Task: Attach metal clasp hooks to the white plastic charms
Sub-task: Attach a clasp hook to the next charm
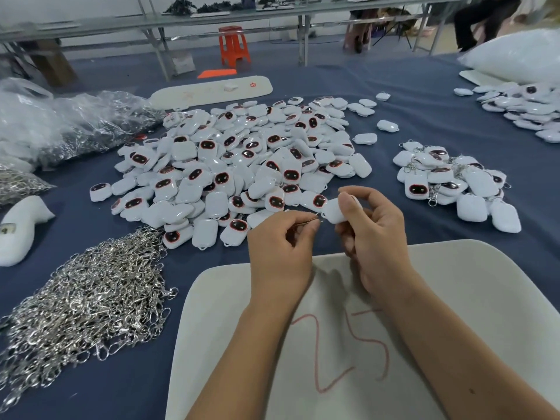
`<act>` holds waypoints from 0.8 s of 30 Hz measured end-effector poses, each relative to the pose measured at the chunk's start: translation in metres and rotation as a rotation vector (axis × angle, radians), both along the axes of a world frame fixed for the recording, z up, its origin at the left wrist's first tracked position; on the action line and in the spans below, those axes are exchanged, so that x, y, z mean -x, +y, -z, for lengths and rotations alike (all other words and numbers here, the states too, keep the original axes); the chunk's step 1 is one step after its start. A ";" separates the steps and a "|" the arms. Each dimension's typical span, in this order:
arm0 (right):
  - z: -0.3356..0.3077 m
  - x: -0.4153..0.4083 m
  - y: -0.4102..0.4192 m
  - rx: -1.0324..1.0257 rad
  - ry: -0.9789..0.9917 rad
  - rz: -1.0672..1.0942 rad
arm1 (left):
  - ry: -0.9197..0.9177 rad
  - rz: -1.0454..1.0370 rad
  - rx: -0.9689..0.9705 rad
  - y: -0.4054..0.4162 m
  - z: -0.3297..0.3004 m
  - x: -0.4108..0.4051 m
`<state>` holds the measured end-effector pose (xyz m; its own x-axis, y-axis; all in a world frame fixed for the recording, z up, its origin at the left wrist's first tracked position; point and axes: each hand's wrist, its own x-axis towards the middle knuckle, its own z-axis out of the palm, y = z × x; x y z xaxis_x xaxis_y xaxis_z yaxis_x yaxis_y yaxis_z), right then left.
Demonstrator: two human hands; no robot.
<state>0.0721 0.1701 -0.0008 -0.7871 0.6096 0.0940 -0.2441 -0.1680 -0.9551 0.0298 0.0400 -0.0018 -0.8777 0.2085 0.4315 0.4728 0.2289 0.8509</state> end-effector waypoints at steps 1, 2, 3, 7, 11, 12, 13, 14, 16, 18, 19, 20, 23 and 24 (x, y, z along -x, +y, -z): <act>0.001 0.001 0.002 0.016 -0.002 0.021 | -0.031 -0.013 -0.012 0.005 -0.001 -0.002; 0.001 0.003 0.003 0.028 -0.001 0.049 | -0.048 -0.025 -0.010 0.011 -0.002 -0.004; 0.001 0.004 0.006 0.035 -0.003 0.086 | -0.049 -0.028 0.013 0.018 -0.005 -0.006; -0.001 0.004 0.029 -0.002 -0.008 0.283 | -0.083 0.070 0.082 0.061 -0.020 -0.001; -0.007 -0.003 0.057 0.044 0.180 0.275 | -0.070 0.197 0.073 0.102 -0.040 0.004; -0.007 -0.004 0.063 0.079 0.189 0.269 | -0.038 0.207 0.103 0.109 -0.043 0.005; -0.006 -0.005 0.069 0.112 0.164 0.281 | -0.008 0.200 0.142 0.113 -0.043 0.007; -0.005 -0.006 0.072 0.133 0.111 0.307 | 0.020 0.181 0.191 0.115 -0.042 0.008; -0.003 -0.005 0.071 0.083 -0.021 0.363 | 0.082 0.125 0.322 0.111 -0.036 0.009; 0.000 -0.003 0.066 -0.042 -0.113 0.376 | 0.134 0.054 0.443 0.100 -0.028 0.007; 0.001 -0.001 0.062 -0.107 -0.132 0.353 | 0.149 0.003 0.504 0.093 -0.025 0.007; 0.002 0.001 0.057 -0.206 -0.158 0.326 | 0.162 -0.068 0.582 0.087 -0.023 0.007; 0.003 0.002 0.040 -0.752 -0.250 0.192 | 0.151 -0.299 0.831 0.067 -0.023 0.011; 0.003 0.001 0.033 -0.957 -0.232 0.105 | 0.128 -0.330 0.882 0.060 -0.022 0.013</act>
